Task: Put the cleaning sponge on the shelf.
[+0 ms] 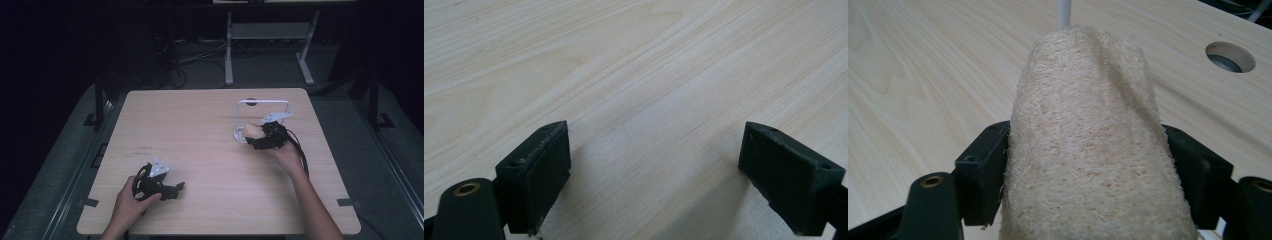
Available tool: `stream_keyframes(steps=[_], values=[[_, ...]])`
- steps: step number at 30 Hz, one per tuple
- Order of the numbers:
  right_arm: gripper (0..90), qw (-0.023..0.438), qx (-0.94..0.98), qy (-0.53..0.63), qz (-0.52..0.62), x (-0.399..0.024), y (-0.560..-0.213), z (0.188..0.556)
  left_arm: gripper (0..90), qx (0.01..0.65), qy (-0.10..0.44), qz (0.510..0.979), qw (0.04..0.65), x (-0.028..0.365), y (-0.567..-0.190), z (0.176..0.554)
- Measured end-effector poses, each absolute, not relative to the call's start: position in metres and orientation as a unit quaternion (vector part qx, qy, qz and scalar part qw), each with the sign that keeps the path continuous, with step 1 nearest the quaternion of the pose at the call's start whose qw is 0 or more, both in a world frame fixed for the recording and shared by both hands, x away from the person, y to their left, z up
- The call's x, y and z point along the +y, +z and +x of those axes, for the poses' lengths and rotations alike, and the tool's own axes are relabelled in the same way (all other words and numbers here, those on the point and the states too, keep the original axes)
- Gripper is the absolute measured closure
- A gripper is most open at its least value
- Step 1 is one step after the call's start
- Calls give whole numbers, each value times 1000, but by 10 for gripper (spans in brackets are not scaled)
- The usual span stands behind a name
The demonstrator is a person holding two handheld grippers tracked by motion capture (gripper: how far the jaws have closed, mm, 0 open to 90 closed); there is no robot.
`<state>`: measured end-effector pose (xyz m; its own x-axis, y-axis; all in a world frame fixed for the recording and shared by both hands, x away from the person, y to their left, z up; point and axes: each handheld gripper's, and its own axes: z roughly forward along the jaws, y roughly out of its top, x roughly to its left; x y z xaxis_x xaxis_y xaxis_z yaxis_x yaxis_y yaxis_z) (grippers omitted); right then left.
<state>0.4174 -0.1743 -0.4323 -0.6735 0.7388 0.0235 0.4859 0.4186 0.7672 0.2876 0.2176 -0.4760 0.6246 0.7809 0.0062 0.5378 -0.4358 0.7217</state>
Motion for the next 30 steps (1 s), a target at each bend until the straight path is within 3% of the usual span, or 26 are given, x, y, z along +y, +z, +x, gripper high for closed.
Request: stream_keyframes(steps=[30], values=[[263, 153, 822, 387, 389, -169, -462, 447, 128, 397, 172, 831, 351, 218, -476, 288]])
